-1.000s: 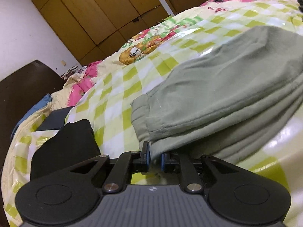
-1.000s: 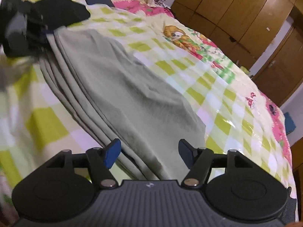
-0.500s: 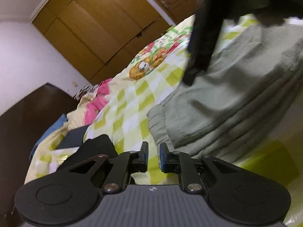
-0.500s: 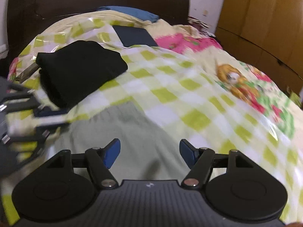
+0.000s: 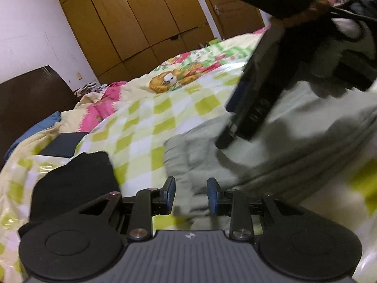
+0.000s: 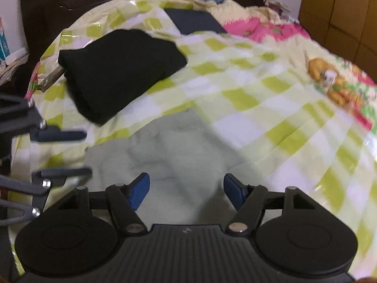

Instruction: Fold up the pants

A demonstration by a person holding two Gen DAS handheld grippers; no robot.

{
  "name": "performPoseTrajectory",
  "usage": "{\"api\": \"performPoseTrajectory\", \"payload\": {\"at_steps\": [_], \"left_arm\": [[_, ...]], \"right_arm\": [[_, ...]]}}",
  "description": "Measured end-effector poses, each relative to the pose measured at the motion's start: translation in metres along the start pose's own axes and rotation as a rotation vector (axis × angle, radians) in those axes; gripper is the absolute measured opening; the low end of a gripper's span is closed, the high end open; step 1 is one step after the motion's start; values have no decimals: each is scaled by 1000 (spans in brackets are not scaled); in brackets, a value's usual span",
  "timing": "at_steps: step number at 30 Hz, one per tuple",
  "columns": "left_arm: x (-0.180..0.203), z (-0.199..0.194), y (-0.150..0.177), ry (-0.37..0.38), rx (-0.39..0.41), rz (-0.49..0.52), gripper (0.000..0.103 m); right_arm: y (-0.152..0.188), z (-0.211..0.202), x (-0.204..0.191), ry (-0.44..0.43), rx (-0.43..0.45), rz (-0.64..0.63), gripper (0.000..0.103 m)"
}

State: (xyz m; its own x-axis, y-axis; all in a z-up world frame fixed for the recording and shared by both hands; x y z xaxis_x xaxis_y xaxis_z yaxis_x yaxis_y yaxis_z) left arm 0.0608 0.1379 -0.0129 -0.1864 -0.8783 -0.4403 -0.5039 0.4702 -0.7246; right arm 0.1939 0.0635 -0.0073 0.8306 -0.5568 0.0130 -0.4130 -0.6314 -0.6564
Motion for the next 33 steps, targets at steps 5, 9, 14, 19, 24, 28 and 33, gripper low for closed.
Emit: {"api": "performPoseTrajectory", "payload": {"at_steps": [5,9,14,19,24,28,33], "left_arm": [[14,15,-7,-16,2,-7,48],[27,26,2,-2,-48,30,48],[36,24,8,12,-60,44,49],[35,18,7,-11,-54,55,51],[40,12,10,-25,-51,59,53],[42,14,9,-26,-47,76,53],[43,16,9,-33,-49,87,53]], "right_arm": [[-12,18,20,-116,-69,46,71],[-8,38,21,-222,-150,121,66],[-6,39,18,-303,-171,138,63],[-10,51,19,-339,-209,161,56],[-15,15,8,-423,-198,126,38],[-14,-14,-2,-450,-164,82,41],[-6,-10,-21,-335,-170,-98,44]]}}
Point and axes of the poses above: each gripper's, at about its wrist camera, not at the fingertips, and z roughly the way its jaws point, x to its right, y to its underside, the point moved 4 cm from there along z, roughly the way its jaws point, and after that the axes turned 6 degrees about z, right-handed, at the moved point
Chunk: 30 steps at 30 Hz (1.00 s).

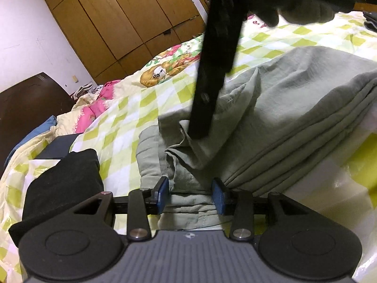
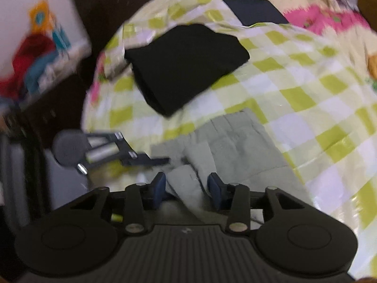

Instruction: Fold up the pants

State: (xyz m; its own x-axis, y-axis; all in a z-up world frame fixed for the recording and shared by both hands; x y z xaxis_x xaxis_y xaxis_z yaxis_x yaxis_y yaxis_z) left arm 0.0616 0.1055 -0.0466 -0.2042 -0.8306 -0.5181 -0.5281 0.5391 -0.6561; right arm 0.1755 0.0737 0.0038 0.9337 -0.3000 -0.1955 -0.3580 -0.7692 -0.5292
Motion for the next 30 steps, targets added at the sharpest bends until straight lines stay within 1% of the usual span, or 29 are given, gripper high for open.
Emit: {"api": "performPoseTrajectory", "payload": {"at_steps": [1,3,6,8,10,11,13,17,19,21,23,24,25,26,27,28,29,30], "left_arm": [[1,0,0,-2,0,4,53],[2,-1,0,-5,-1,8,54],[0,0,1,0,-2,4,54],[0,1,1,5,-3,-2,54],[-1,3,1,10,-4,-3,54],[-1,4,1,10,-3,-1,54],[-1,5,1,12,-3,0,55],[-3,5,1,15,-3,-5,55],[-4,7,1,19,-6,-7,55],[-4,7,1,21,-5,-9,55],[-5,7,1,25,-6,-15,55],[-6,7,1,27,-6,-18,55],[-6,7,2,29,-7,-22,55],[-6,8,2,30,-8,-24,56],[-6,8,2,31,-8,-25,56],[-6,7,2,31,-7,-27,56],[-6,8,2,32,-8,-29,56],[-7,8,2,35,-8,-33,56]], "right_arm": [[1,7,2,17,-16,-15,47],[2,16,8,46,-32,-32,47],[4,20,19,42,-46,-8,52],[6,17,24,18,-53,11,54],[10,14,26,-24,-62,30,70],[12,13,26,-49,-64,33,72],[14,14,24,-81,-69,35,72],[16,14,14,-79,-85,-28,72],[18,13,9,-72,-102,-65,75],[21,14,4,-43,-110,-113,75],[23,15,2,0,-96,-153,74],[22,16,2,24,-84,-165,71],[21,19,4,73,-81,-164,66],[20,21,7,100,-83,-154,58],[17,22,12,93,-82,-125,41],[14,22,19,79,-73,-66,30],[10,21,26,64,-58,-4,27],[4,19,37,32,-29,87,24]]}}
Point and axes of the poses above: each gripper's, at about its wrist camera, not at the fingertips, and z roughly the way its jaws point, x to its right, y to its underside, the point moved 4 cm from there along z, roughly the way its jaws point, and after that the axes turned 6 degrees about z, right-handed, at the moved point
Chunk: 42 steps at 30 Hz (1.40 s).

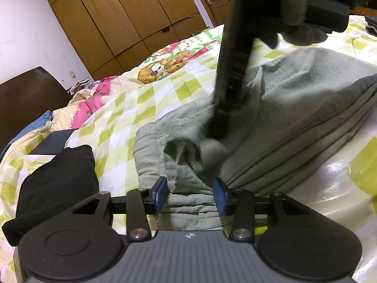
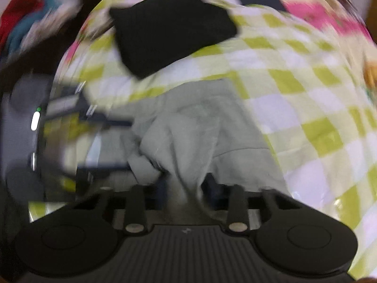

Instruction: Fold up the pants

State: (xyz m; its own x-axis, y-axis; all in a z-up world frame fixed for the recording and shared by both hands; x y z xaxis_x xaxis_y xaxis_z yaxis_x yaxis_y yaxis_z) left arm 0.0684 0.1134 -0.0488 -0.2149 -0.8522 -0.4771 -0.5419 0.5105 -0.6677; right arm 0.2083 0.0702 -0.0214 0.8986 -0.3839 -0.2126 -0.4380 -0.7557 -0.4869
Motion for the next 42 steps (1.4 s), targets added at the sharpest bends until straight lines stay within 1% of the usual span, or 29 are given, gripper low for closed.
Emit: {"api": "performPoseTrajectory", "payload": {"at_steps": [1,3,4,5,7,9,10,11,13,14,15,17,19,20,22,23,24,25,26,27,28,30,34,35,36,38,39,40,42], "left_arm": [[-1,1,0,3,-2,-4,56],[-3,2,-1,8,-5,-17,56],[-4,2,-1,11,-9,-26,57],[-6,3,-1,14,-13,-37,58],[-9,4,-1,22,-30,-64,58],[-12,5,-1,34,-44,-99,58],[-14,5,-1,44,-50,-123,58],[-16,6,0,51,-53,-138,58],[-19,7,1,67,-58,-168,58],[-20,7,1,72,-60,-177,59],[-21,7,1,78,-62,-187,59],[-22,7,1,82,-64,-195,59],[-22,7,1,82,-68,-197,59],[-21,7,1,80,-69,-195,59],[-20,8,0,78,-71,-193,59],[-21,7,0,79,-71,-192,59],[-21,8,0,80,-71,-191,59],[-21,8,0,82,-71,-192,59],[-21,8,1,83,-71,-193,59],[-21,8,1,85,-71,-195,59],[-22,8,1,86,-72,-196,59],[-22,8,2,89,-73,-199,59],[-24,8,3,91,-85,-207,59],[-24,8,3,88,-89,-210,59],[-24,7,4,88,-92,-216,59],[-25,6,5,87,-101,-225,59],[-25,5,5,84,-105,-225,59],[-26,4,5,81,-107,-227,59],[-26,1,5,74,-110,-226,59]], "right_arm": [[-6,-1,9,-31,30,75,20],[-18,0,29,-54,90,217,18],[-23,4,36,-62,111,264,14],[-26,7,40,-69,123,289,13],[-31,17,43,-81,112,307,14],[-30,20,46,-97,93,322,19],[-27,17,48,-115,87,336,25],[-24,13,51,-126,100,352,30],[-16,-1,58,-184,132,392,60],[-14,-5,59,-212,135,404,67],[-10,-8,61,-243,133,413,77],[-7,-9,59,-274,120,393,78],[-7,-7,51,-257,101,333,79],[-7,-5,45,-236,84,282,79],[-7,2,32,-133,70,149,79],[-7,6,26,-87,60,87,78],[-6,12,21,-43,38,37,73],[-6,16,16,-18,28,-6,59],[-6,19,14,-8,18,-27,51],[-7,23,11,0,4,-38,31],[-10,25,11,10,-1,-31,17],[-16,25,17,18,15,33,11],[-27,23,55,-64,73,298,9],[-28,22,60,-50,86,321,9],[-29,24,62,-43,96,338,6],[-31,26,66,-75,121,403,6],[-33,27,64,-96,124,413,6],[-35,29,59,-104,123,403,6],[-40,33,51,-82,122,356,6]]}}
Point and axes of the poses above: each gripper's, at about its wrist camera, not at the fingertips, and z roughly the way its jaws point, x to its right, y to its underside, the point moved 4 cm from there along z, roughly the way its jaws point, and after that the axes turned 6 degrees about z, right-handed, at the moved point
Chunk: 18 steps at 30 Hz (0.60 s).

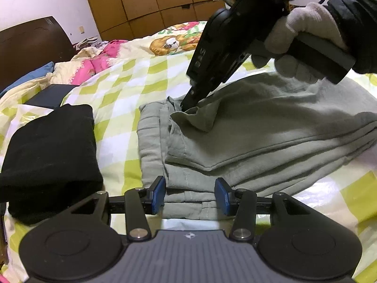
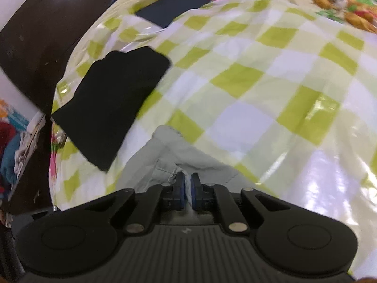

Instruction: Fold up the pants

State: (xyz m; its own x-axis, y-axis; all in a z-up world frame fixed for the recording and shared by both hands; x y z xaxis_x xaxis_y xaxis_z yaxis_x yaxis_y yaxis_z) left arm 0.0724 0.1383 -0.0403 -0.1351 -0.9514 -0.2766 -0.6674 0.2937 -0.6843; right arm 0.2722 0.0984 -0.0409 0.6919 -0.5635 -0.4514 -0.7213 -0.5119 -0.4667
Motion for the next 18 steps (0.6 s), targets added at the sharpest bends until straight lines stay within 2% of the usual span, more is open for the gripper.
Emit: {"api": "performPoseTrajectory", "payload": {"at_steps": [2,3,5,7,8,10,11,14,16,18], "left_arm": [[2,-2,0,-12,-4,16,59],[3,-4,0,-20,-5,27,59],[5,-8,1,-31,-8,44,59],[5,-13,0,-36,-9,54,59],[5,-17,-1,-38,-7,56,59],[6,-24,-5,-44,5,58,59],[7,-28,-8,-50,17,64,59],[6,-39,-17,-71,59,83,61],[9,-38,-24,-47,84,105,63],[15,-29,-30,-8,103,138,64]], "right_arm": [[-1,3,-13,57,-5,-101,7],[-2,4,-20,92,-1,-153,10],[-6,3,-29,129,39,-187,12],[-12,-4,-32,127,104,-173,13],[-16,-9,-30,127,144,-148,17],[-22,-23,-27,131,223,-91,40],[-23,-29,-27,137,252,-80,45],[-12,-50,-33,130,275,-95,45],[5,-63,-36,146,277,-105,44],[28,-79,-27,160,270,-39,45]]}}
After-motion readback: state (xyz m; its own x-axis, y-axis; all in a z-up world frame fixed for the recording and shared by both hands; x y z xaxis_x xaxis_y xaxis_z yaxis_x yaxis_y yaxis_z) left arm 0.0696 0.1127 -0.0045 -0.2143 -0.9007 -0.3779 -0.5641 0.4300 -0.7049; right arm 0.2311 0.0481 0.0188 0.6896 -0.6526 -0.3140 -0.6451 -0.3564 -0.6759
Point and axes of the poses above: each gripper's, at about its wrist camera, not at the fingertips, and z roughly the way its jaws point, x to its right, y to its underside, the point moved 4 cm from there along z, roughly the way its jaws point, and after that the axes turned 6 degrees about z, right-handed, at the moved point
